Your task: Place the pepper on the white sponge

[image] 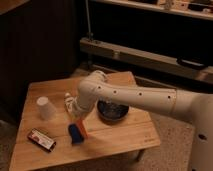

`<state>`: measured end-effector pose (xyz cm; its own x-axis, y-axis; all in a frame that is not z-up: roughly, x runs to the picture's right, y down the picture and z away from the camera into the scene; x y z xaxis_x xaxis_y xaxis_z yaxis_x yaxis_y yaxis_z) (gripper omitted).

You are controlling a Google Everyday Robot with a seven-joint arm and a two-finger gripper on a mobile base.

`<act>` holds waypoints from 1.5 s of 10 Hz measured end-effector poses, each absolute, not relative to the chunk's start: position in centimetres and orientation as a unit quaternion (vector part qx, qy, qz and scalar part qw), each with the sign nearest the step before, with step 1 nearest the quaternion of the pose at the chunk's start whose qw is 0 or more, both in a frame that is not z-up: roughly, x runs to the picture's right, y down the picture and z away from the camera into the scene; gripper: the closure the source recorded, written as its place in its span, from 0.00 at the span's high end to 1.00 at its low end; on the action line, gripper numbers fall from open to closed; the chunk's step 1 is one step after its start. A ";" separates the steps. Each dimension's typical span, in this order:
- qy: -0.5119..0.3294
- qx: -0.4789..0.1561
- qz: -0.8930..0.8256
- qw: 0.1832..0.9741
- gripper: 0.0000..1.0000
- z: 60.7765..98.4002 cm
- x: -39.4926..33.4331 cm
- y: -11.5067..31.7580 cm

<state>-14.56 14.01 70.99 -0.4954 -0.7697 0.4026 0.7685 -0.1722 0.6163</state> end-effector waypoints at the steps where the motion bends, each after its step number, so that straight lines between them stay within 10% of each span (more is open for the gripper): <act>1: -0.402 0.001 -0.766 0.502 0.07 71.0 -14.6 14.0; 15: -0.394 -0.007 -0.817 0.421 0.07 72.6 -19.4 17.0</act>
<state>-19.37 17.03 72.61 -0.6460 -0.6822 0.3425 0.6929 -0.3358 0.6380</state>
